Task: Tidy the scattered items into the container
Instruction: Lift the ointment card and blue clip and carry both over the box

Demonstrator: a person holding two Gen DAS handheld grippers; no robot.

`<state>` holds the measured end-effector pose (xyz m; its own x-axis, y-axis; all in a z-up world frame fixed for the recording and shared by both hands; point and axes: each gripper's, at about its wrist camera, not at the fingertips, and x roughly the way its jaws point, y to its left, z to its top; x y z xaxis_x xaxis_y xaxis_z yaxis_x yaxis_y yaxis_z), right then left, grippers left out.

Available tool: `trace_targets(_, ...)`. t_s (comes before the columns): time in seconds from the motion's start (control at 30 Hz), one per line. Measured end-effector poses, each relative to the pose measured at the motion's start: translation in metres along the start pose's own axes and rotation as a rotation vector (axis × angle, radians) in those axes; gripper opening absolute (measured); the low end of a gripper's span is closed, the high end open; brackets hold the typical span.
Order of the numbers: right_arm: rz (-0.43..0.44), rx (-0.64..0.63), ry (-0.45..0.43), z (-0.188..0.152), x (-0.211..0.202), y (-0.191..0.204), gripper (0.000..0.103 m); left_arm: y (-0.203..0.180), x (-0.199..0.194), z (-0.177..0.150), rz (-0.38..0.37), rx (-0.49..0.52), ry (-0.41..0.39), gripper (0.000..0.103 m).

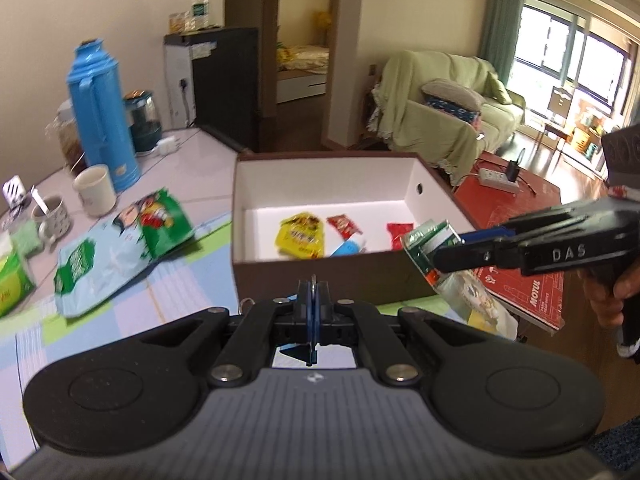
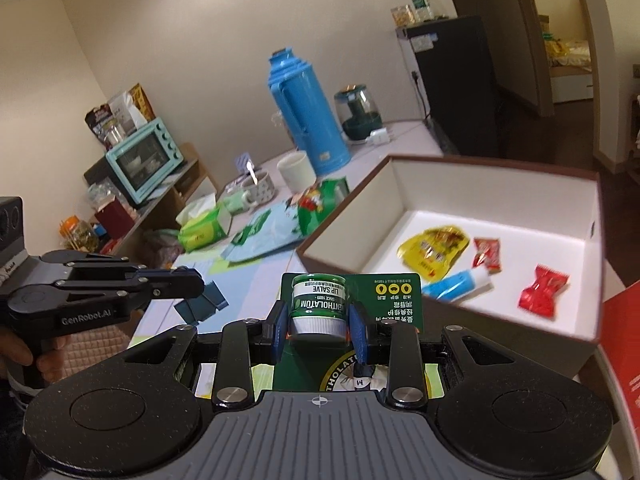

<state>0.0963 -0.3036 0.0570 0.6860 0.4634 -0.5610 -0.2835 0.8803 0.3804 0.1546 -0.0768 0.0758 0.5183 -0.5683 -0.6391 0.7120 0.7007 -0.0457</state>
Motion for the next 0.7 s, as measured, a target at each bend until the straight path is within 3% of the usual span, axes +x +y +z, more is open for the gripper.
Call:
trace_targets(0.3, -0.043, -0.063, -0.072, 0.045, -0.029, -0.026, 0.032, -0.026, 0.023, 0.044, -0.013, 0.12, -0.039, 0.0)
trace_targets(0.7, -0.074, -0.133, -0.069, 0.081, -0.026, -0.06, 0.032, -0.044, 0.065, 0.083, 0.007, 0.213, -0.034, 0.0)
